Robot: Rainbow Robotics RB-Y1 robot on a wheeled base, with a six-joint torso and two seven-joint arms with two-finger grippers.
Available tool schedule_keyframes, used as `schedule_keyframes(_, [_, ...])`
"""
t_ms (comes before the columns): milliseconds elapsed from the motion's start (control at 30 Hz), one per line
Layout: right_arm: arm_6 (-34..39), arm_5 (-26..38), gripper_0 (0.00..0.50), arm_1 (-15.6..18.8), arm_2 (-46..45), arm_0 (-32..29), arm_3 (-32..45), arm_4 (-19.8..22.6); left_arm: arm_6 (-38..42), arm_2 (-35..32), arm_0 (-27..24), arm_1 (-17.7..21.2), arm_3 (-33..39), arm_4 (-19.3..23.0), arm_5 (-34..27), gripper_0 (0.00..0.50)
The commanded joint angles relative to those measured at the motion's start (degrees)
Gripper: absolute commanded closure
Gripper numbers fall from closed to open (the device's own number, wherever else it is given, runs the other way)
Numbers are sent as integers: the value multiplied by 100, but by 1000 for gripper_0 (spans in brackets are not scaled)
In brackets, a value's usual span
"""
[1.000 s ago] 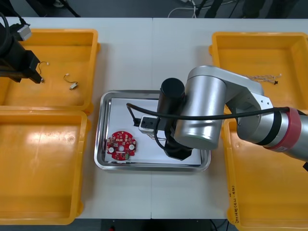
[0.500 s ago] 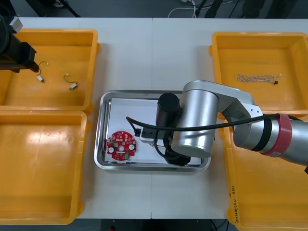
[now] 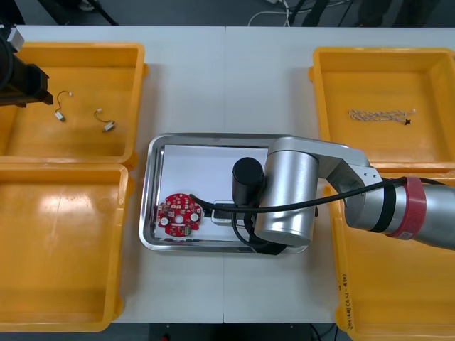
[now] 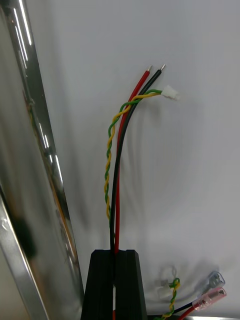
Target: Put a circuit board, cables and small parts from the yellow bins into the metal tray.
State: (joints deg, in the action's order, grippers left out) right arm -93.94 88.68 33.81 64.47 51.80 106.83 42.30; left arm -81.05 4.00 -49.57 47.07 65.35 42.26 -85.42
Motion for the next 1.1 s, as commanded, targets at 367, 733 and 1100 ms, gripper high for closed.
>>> schedule_keyframes(367, [-336, -70, 153, -6, 84, 58, 83, -336, -781, -145, -298, -426, -752, -112, 808, 0])
schedule_keyframes(733, [-309, -17, 0, 29, 48, 67, 145, -424, -869, 136, -290, -479, -1051, -209, 1265, 0])
schedule_keyframes(1100, [-327, 396, 0, 55, -646, 67, 242, -152, -1018, 154, -290, -567, -1376, -271, 1775, 0])
